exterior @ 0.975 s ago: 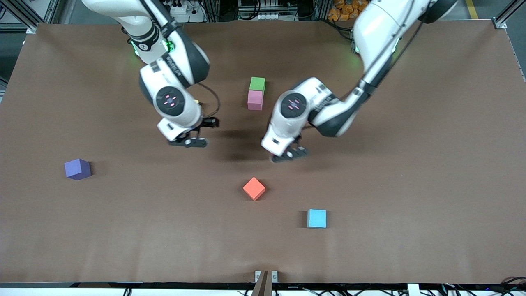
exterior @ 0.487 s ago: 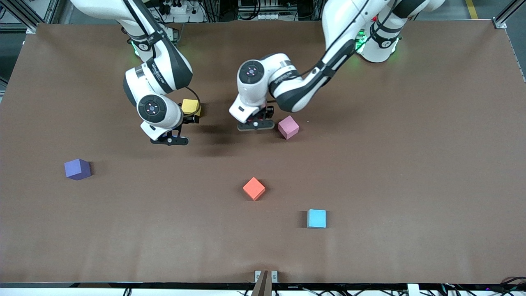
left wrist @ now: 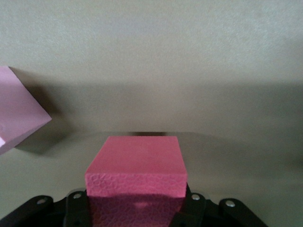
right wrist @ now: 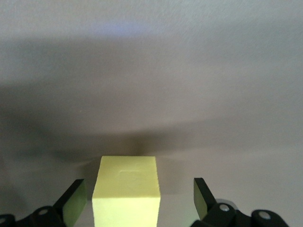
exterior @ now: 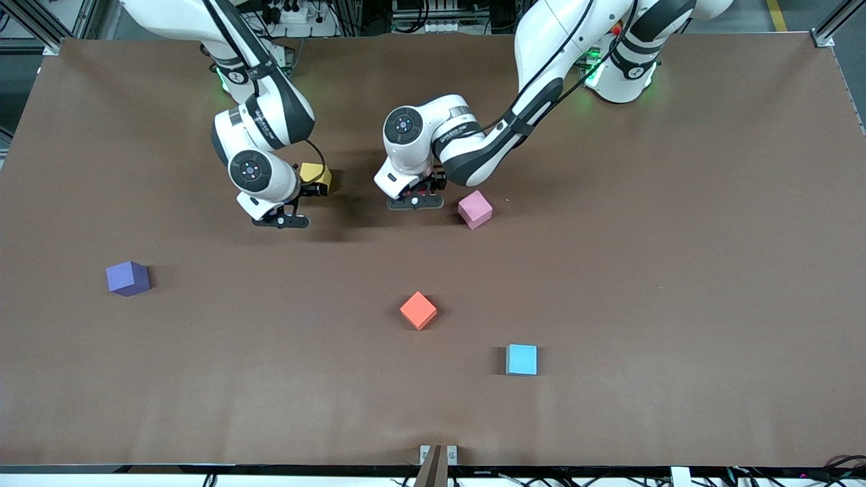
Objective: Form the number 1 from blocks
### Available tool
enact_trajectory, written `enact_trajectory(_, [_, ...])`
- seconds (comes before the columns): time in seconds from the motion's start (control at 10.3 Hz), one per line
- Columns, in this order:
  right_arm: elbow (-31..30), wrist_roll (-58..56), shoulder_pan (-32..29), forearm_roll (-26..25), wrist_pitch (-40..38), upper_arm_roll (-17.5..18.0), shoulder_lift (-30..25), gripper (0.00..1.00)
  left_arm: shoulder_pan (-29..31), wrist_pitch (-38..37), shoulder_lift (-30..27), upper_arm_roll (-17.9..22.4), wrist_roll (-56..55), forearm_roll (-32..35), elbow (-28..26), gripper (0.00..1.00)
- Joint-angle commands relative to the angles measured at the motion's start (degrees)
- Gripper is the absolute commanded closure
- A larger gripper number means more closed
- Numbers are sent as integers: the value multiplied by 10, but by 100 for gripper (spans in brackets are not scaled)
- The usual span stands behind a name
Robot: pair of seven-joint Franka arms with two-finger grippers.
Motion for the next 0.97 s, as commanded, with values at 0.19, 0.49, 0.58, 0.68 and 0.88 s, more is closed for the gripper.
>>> enact_trajectory(0.19, [-34, -17, -6, 29, 29, 9, -20, 0, 1, 21, 21, 4, 13, 15, 8, 100])
enact_trajectory(0.49, [-59, -17, -3, 37, 60, 12, -12, 0, -3, 37, 26, 4, 20, 9, 7, 100])
enact_trajectory(0.58, [-59, -17, -2, 43, 61, 16, -10, 0, -6, 37, 26, 4, 19, 9, 7, 100])
enact_trajectory(0.68, [-59, -17, -1, 48, 67, 16, -4, 0, -12, 38, 26, 4, 19, 9, 6, 100])
enact_trajectory(0.88, [-64, -17, 4, 55, 89, 19, 8, 0, -20, 37, 26, 4, 13, 9, 5, 100])
